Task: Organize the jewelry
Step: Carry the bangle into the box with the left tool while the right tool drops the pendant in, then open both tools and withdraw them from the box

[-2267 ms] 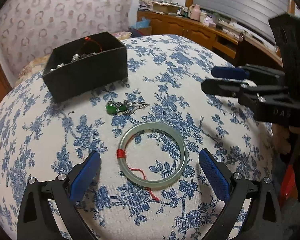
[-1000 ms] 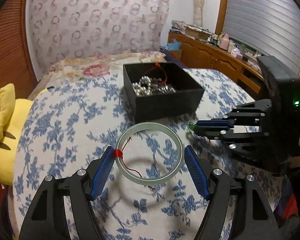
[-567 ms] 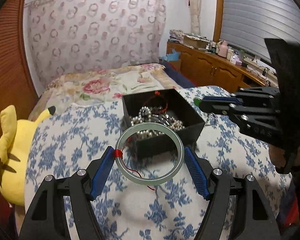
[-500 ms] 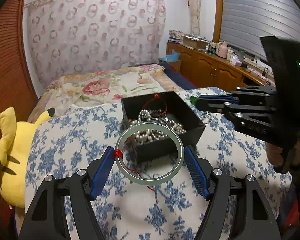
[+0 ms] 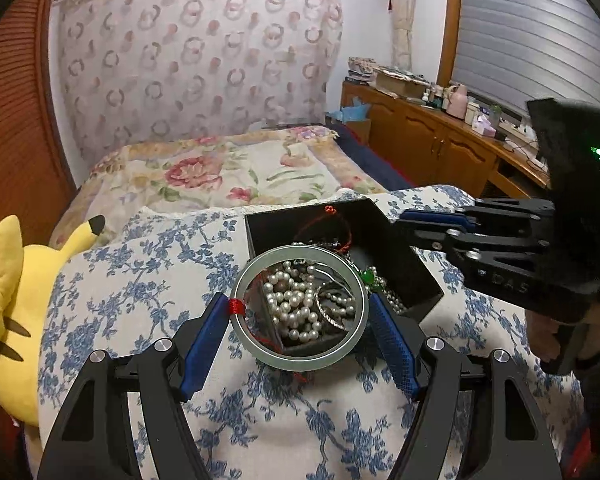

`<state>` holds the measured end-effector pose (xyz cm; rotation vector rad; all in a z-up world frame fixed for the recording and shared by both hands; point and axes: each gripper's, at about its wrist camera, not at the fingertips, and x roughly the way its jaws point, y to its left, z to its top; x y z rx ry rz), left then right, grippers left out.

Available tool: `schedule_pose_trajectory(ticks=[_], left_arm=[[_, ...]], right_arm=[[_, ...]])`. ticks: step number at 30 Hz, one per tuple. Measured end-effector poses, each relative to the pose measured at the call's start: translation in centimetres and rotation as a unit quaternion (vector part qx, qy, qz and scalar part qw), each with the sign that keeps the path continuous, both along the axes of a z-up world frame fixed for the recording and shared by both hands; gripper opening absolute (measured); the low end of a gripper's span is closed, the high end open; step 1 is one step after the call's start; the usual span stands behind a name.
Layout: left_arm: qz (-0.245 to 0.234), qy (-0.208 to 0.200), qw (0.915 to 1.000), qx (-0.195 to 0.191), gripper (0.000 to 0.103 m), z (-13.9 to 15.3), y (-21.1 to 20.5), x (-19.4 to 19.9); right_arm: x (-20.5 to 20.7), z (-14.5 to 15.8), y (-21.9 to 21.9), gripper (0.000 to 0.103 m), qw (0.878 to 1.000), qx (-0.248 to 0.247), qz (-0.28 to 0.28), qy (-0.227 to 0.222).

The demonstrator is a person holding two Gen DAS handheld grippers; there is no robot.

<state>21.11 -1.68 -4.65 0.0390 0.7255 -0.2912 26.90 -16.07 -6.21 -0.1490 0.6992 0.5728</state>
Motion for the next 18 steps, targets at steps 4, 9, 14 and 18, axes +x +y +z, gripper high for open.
schedule_pose_trajectory(ticks=[4,9,14,18], left_arm=[[-0.004,0.004,1.0000,0.001,0.069,-0.2,-0.8,1.1],[-0.011,0.010,0.9999,0.006,0.069,-0.6,-2.3,2.1],[-0.010,0.007,0.9998,0.015,0.069,-1.1,-3.2,2.5],[-0.005,0.005,0.9998,0.017,0.069,-1.1,-3.2,2.1]], right_arm=[[-0.9,0.1,-1.0,0.017,1.000,0.007,-0.006,-0.006],[-1.7,0.2,-2.1,0.017,1.000,0.012,-0.012,-0.008],[-2.8,0.2,-2.8,0.019,1.000,0.017,-0.017,-0.014],[-3.4,0.3,-3.3,0.023,0.999,0.019,-0.024,-0.021]])
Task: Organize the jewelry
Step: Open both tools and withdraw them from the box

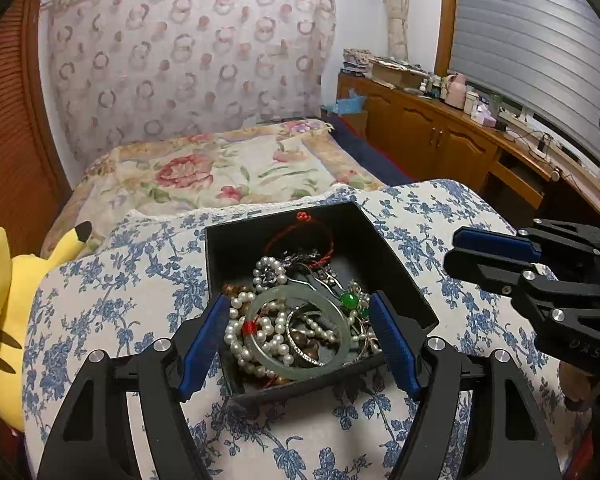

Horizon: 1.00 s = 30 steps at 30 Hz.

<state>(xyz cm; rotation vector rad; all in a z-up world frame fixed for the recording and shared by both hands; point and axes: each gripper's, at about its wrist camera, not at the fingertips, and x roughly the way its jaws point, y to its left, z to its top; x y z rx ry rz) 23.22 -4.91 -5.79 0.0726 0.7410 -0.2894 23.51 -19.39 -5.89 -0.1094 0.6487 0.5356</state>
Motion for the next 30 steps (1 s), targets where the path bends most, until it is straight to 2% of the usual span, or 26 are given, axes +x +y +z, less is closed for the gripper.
schedule_pose_trajectory(ticks=[3,5,7,8,10,20,25,27,30], left_arm=[[0.009,-0.013,0.9999,0.003,0.076,0.4,0.2,-1.1],[0.015,-0.027,0.9995,0.000,0.081,1.0,0.4,-2.4],[0.021,-0.038,0.9991,0.000,0.083,1.4,0.6,-3.5],[0.025,-0.045,0.9987,-0.002,0.088,1.9,0.9,-4.1],[0.036,-0.061,0.9974,-0.006,0.093,2.5,1.3,-5.4],[0.075,-0.112,0.9907,-0.015,0.095,4.8,3.3,-11.0],[0.090,-0.120,0.9886,-0.018,0.095,5.2,3.7,-13.1],[0.095,-0.120,0.9880,-0.020,0.095,5.1,4.0,-13.9],[0.103,-0.113,0.9880,-0.020,0.095,4.6,4.3,-14.5]], right_arm=[[-0.8,0.3,-0.4,0.023,1.000,0.009,-0.007,-0.004],[-1.6,0.6,-0.8,0.027,1.000,0.016,-0.018,-0.009],[-2.4,0.9,-1.0,0.037,0.999,0.025,-0.024,-0.014],[-3.0,1.1,-1.2,0.040,0.999,0.031,-0.027,-0.017],[-4.2,1.4,-1.4,0.046,0.998,0.037,-0.036,-0.024],[-9.9,2.4,-2.0,0.072,0.994,0.046,-0.077,-0.057],[-12.3,2.8,-2.5,0.095,0.991,0.051,-0.101,-0.073],[-13.1,2.9,-2.7,0.101,0.989,0.050,-0.115,-0.080],[-13.6,2.9,-2.9,0.101,0.987,0.048,-0.129,-0.081]])
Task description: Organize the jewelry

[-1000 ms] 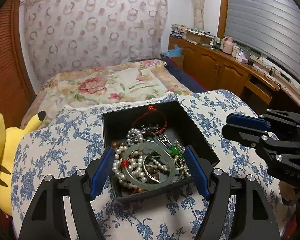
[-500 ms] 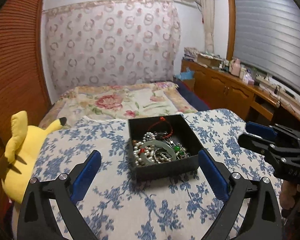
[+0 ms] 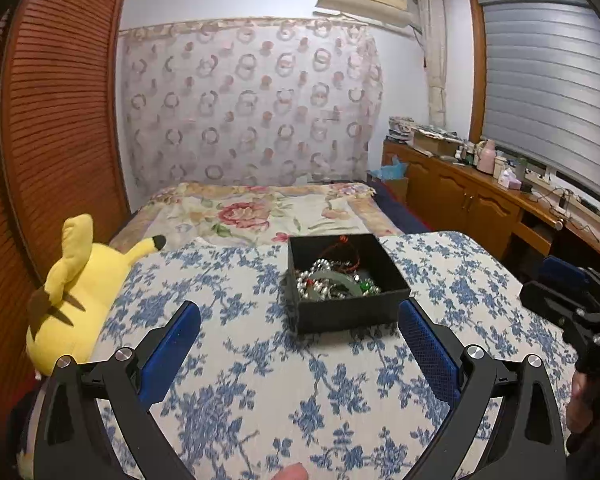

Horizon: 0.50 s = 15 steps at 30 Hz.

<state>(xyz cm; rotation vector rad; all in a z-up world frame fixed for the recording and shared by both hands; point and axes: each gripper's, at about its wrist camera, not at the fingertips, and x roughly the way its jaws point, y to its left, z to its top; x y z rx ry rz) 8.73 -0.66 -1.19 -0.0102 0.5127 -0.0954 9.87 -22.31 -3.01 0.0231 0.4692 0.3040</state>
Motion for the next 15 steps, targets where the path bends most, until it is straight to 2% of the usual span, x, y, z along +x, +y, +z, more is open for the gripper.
schedule_pose_trajectory(ticks=[15], left_arm=[[0.011,0.008,0.9999,0.000,0.095,-1.2,0.7,-0.5]], right_arm=[[-0.5,-0.4,0.3,0.101,1.000,-0.003,-0.019,-0.005]])
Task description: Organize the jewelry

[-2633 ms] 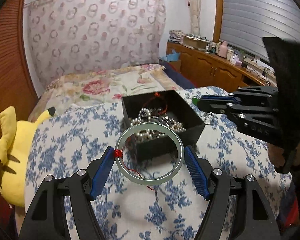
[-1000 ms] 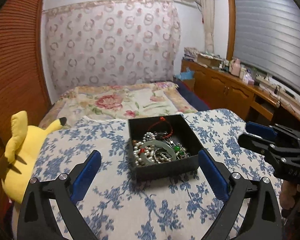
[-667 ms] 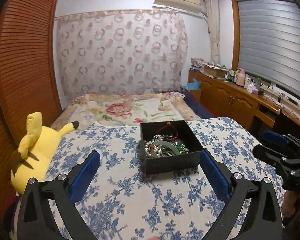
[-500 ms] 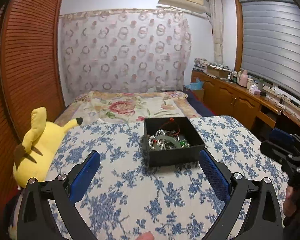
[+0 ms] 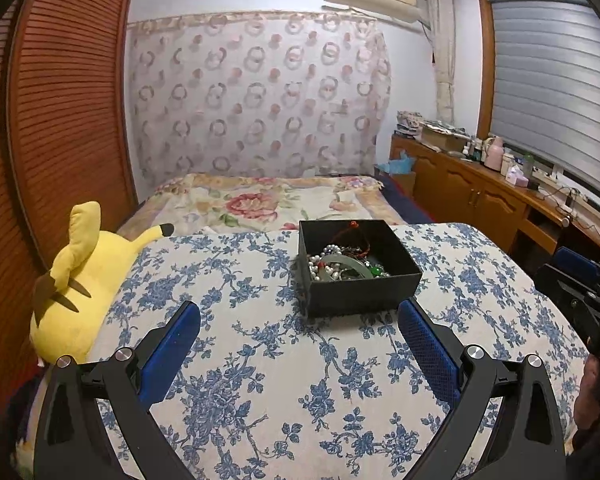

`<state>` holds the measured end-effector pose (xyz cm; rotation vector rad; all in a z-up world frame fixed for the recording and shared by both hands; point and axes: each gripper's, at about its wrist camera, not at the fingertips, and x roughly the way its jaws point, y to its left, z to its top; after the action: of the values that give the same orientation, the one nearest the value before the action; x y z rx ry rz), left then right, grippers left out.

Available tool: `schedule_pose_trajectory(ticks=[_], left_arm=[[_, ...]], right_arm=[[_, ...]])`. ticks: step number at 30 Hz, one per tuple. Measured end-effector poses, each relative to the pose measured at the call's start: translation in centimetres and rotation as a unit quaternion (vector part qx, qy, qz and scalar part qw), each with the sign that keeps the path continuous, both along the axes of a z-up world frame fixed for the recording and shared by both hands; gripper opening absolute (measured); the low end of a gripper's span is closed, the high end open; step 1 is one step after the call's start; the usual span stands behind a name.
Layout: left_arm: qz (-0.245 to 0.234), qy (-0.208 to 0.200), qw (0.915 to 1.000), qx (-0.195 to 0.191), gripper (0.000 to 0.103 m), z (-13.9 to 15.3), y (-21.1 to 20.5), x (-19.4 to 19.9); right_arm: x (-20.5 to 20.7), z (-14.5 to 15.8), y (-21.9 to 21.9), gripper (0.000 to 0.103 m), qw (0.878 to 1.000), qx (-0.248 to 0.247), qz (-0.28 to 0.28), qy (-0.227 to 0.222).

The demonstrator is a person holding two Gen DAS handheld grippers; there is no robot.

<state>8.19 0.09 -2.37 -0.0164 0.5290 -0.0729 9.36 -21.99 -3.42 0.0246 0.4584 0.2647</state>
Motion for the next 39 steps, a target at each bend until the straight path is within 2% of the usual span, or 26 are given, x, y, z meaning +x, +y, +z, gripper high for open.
schedule_pose_trajectory(ticks=[39], left_arm=[[-0.002,-0.021,0.9997,0.010,0.095,1.7,-0.4,-1.2]], right_arm=[[-0.1,-0.3,-0.4,0.101,1.000,0.002,-0.013,-0.001]])
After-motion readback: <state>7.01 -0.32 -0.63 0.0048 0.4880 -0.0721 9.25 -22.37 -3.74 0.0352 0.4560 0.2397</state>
